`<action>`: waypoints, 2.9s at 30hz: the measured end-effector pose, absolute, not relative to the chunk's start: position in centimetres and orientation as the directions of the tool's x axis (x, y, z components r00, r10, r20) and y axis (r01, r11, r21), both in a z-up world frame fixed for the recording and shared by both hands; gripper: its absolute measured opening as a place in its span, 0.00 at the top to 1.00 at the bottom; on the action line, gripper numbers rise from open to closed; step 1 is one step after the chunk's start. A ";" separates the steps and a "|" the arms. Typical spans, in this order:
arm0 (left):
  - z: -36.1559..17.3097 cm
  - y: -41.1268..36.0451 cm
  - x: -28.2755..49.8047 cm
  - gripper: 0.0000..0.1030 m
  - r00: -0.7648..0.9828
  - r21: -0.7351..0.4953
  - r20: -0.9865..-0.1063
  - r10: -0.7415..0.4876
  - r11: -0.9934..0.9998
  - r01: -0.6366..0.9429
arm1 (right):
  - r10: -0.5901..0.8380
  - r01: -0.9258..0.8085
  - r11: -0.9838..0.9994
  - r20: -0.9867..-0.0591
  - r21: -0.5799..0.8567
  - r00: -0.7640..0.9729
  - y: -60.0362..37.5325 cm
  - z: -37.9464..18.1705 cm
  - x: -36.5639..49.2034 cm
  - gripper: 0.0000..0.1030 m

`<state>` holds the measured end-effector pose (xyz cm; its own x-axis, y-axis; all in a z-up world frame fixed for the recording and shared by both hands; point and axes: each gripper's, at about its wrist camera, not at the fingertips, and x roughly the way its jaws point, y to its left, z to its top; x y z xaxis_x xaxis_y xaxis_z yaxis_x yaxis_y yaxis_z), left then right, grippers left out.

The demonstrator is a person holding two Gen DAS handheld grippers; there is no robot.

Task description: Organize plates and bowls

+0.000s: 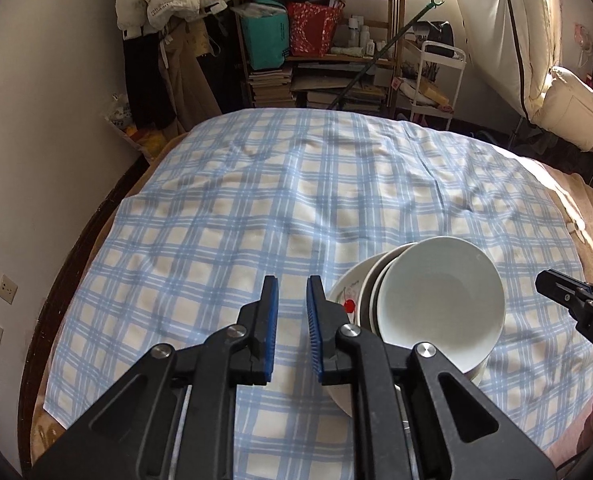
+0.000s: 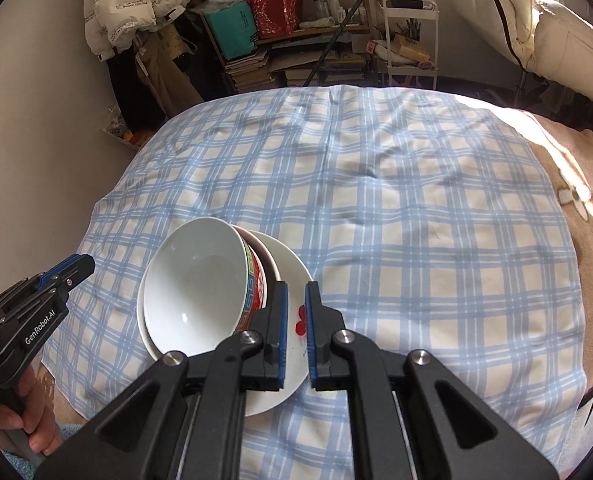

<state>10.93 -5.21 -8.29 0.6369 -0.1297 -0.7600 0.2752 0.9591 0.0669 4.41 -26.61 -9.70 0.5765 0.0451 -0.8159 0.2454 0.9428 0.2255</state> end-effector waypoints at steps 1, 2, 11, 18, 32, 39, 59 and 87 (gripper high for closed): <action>-7.8 -5.0 10.7 0.84 0.656 0.080 -0.745 -0.123 0.959 0.271 | 0.042 0.241 0.944 -0.804 0.227 0.593 -26.8 -9.2 4.1 0.90; -7.4 -4.7 10.4 0.83 0.672 0.090 -0.731 -0.117 0.960 0.265 | 0.041 0.235 0.945 -0.793 0.229 0.608 -27.1 -8.6 3.9 0.89; -5.3 -3.3 7.2 0.68 0.741 0.131 -0.661 -0.116 0.955 0.266 | -0.029 0.202 0.966 -0.711 0.160 0.703 -28.7 -5.2 1.4 0.65; -3.3 -2.5 5.0 0.23 0.806 0.092 -0.574 -0.146 0.966 0.241 | -0.090 0.184 0.978 -0.602 0.097 0.793 -29.1 -2.5 -1.3 0.39; -2.2 -2.9 1.7 0.03 0.881 0.173 -0.459 -0.116 0.961 0.217 | -0.180 0.188 0.982 -0.393 -0.018 0.902 -27.6 0.2 -4.4 0.00; -2.7 -3.3 1.7 0.03 0.882 0.176 -0.459 -0.109 0.962 0.211 | -0.190 0.214 0.977 -0.392 0.019 0.900 -28.6 -0.3 -4.8 0.00; -3.8 -3.2 3.1 0.03 0.863 0.175 -0.500 -0.073 0.967 0.183 | -0.169 0.202 0.979 -0.430 0.031 0.887 -28.3 -1.4 -3.8 0.00; -4.2 -3.1 3.6 0.03 0.852 0.169 -0.521 -0.050 0.972 0.160 | -0.163 0.195 0.981 -0.458 0.022 0.874 -28.4 -2.0 -3.2 0.00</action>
<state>3.57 -3.14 -4.17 0.8522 -0.0497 -0.5209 0.1601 0.9725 0.1692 -3.18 -28.44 -1.98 0.8739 -0.1634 -0.4578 0.1948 0.9806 0.0218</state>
